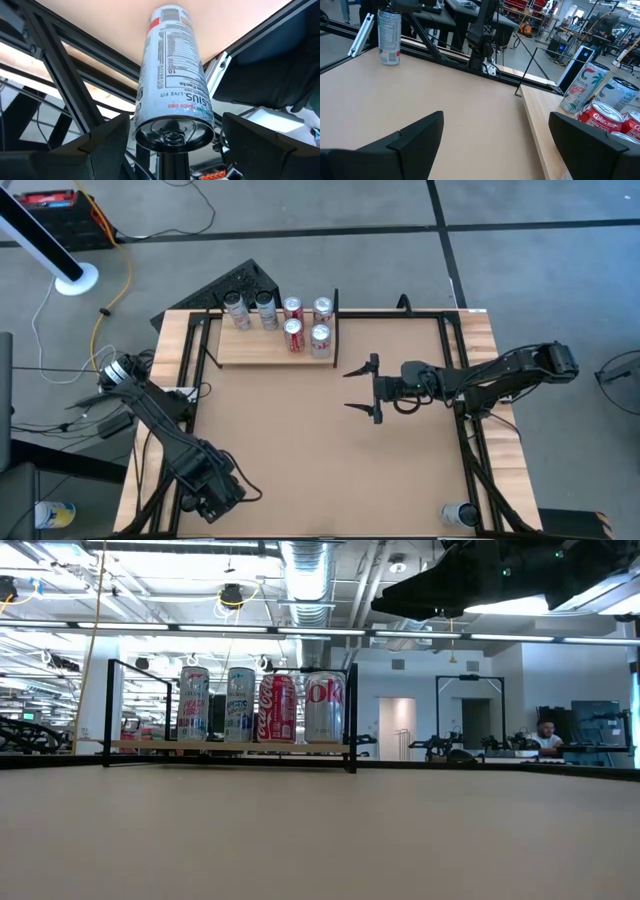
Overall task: Place canned beverage on shelf
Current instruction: Put the white and pink soda can on the shelf aligned with the other white and pink soda can
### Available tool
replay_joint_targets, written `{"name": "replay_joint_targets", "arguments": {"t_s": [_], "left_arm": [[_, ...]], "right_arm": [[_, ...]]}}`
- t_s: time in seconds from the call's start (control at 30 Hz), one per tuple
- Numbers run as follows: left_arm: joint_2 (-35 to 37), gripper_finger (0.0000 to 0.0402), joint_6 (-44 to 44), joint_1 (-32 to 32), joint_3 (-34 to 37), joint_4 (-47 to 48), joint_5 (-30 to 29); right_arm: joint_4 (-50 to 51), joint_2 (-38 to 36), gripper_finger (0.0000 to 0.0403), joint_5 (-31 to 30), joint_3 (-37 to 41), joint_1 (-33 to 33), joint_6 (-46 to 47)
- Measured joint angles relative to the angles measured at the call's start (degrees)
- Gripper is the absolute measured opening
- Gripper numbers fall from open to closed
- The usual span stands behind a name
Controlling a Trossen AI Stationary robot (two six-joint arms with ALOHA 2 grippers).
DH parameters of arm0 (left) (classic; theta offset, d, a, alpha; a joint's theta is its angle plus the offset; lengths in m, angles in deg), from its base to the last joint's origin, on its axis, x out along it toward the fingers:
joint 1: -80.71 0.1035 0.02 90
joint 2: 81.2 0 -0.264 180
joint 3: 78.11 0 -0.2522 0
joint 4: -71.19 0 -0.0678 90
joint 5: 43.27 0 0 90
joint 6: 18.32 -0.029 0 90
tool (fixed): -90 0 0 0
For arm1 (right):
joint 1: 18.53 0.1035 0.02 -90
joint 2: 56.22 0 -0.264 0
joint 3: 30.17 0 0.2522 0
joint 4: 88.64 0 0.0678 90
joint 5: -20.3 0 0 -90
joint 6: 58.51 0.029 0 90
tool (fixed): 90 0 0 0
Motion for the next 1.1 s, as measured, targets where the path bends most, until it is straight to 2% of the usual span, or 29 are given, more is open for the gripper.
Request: {"name": "replay_joint_targets", "arguments": {"t_s": [0.57,0.83,1.1], "left_arm": [[0.0,0.0303,0.2,-1.3,0.3,-1.8,-2.7],[0.0,0.0303,0.7,-1.6,8.3,-12.1,5.8],[0.0,0.0301,-0.3,-1.6,8.5,-12.5,6.3]], "right_arm": [[0.0,0.0,0.0384,0.0,0.0,0.0,-0.1],[0.0,0.0,0.0384,0.0,0.0,0.0,-0.1],[0.0,0.0,0.0384,0.0,0.0,0.0,-0.1]]}}
